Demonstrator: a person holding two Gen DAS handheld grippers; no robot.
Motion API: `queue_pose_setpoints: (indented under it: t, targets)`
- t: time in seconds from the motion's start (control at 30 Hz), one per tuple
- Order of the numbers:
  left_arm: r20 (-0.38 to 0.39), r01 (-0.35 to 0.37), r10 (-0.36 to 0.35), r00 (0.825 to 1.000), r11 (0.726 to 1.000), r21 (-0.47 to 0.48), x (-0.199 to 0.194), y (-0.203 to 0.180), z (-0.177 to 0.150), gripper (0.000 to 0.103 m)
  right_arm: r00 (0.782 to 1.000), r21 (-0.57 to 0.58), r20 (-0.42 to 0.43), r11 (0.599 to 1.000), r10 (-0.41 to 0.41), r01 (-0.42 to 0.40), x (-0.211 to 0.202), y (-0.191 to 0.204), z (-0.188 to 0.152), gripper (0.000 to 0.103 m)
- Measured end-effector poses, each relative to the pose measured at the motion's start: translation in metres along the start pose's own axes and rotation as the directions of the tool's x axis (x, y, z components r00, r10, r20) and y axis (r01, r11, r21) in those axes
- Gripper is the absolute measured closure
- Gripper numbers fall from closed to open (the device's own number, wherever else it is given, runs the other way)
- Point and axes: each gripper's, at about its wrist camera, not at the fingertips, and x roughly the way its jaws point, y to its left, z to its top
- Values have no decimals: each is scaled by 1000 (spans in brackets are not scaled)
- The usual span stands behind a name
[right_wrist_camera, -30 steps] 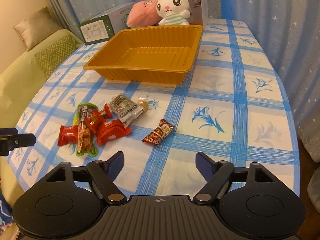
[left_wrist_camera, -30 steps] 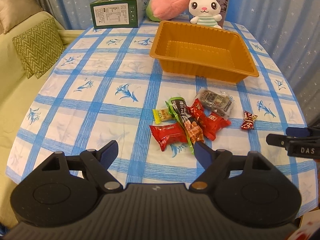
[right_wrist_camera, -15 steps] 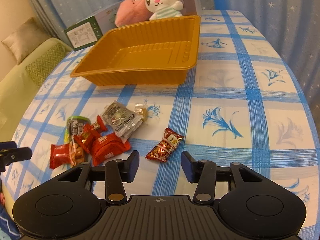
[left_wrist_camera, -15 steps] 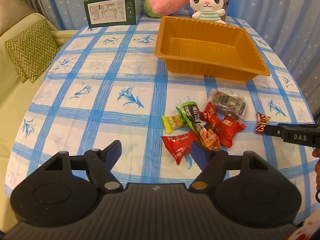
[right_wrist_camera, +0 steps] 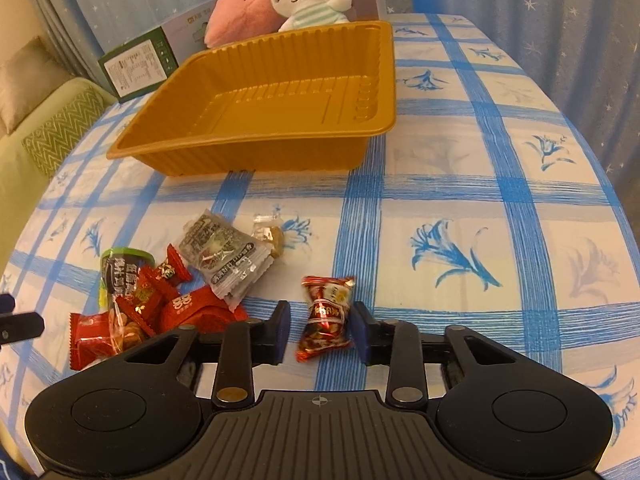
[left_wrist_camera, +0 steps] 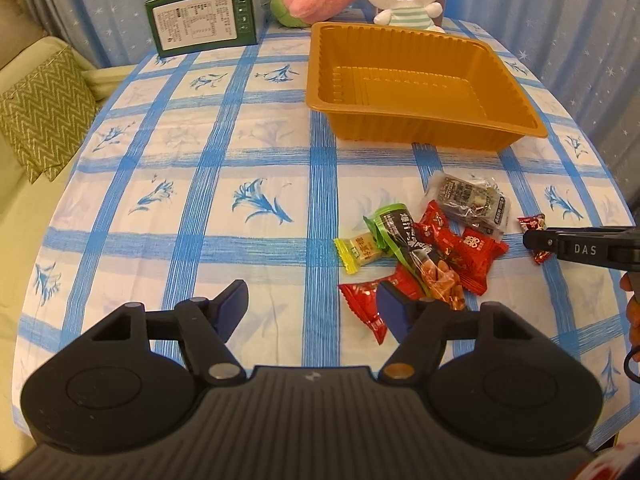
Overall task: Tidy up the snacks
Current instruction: 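Move the right gripper to the small red-and-white candy and close on it, then lift the candy with the right gripper while the left gripper grasps the small green-wrapped candy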
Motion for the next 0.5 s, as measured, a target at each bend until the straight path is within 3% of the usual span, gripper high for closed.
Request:
queue_pose_setpoints:
  t: [0.13,0.5]
  targets:
    - [-5,15,-15,1000,1000,26,6,2,3,39,1000,-44,7,999,-24,24,2,5,-2,81]
    - [-23,83,-80,997,982,168,39,4,16,51,999,14,26,999,-35,35,-13,-6,-2,83]
